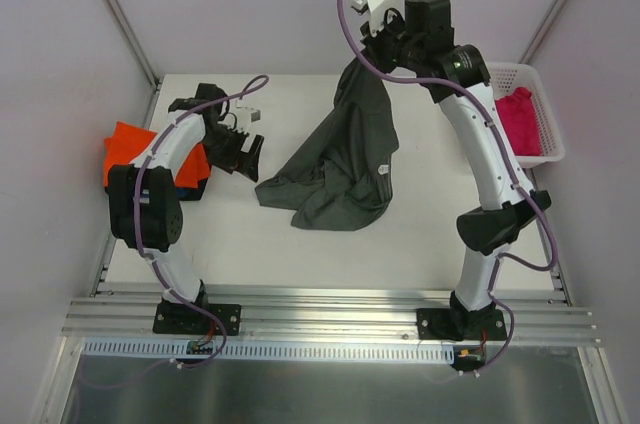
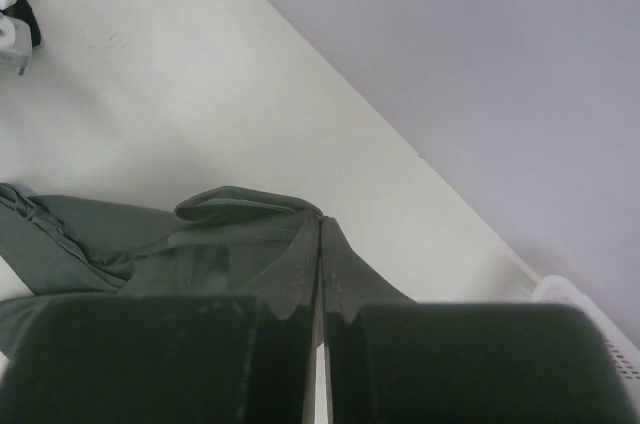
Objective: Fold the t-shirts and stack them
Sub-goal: Flatten the tshirt out
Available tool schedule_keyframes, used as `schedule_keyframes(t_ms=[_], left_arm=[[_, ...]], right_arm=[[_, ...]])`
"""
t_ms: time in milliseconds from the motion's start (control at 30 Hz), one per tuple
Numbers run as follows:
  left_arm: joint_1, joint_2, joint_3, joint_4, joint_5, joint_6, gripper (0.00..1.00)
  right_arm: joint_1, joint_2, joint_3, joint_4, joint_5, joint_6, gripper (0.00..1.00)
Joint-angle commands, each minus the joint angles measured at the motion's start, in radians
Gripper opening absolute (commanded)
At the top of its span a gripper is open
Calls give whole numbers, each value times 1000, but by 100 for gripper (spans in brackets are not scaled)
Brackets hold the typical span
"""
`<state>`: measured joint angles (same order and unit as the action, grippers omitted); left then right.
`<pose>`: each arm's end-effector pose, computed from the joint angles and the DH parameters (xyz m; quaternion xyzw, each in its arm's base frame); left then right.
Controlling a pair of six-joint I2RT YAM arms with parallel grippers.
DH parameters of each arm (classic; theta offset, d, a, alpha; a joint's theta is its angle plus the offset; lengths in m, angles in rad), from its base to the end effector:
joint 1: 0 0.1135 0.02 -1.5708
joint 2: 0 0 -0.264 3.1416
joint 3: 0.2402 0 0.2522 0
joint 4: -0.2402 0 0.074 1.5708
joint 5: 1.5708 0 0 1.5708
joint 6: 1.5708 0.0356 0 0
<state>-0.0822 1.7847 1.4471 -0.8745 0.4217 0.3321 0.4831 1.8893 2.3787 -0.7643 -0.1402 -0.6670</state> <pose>0.3620 -0.0444 0.2473 0.2344 0.9339 -0.1826 0.1987 0.3482 0.1883 0.5027 -0.4681 0.6445 0.0003 0.6047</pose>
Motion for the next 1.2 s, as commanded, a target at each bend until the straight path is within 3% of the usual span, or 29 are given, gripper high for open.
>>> schedule_keyframes(t_ms=[0, 167, 300, 533, 667, 933, 1167], left_arm=[[-16, 14, 61, -17, 38, -18, 89], [-44, 84, 134, -18, 72, -50, 84], [-128, 137, 180, -24, 71, -60, 80], [-263, 268, 297, -23, -199, -18, 78], [-278, 334, 366, -23, -360, 8, 76], [-304, 374, 456, -23, -530, 74, 71], [-330, 354, 470, -43, -551, 126, 68]], right_arm=[[2, -65, 10, 83, 37, 18, 1], [0, -72, -36, 77, 24, 46, 1], [0, -61, -38, 74, 19, 49, 1], [-3, -39, -41, 71, 5, 75, 1], [-6, -33, -38, 68, -1, 87, 1], [-21, -19, -26, 68, -12, 104, 1], [-31, -6, -12, 68, -24, 118, 1]])
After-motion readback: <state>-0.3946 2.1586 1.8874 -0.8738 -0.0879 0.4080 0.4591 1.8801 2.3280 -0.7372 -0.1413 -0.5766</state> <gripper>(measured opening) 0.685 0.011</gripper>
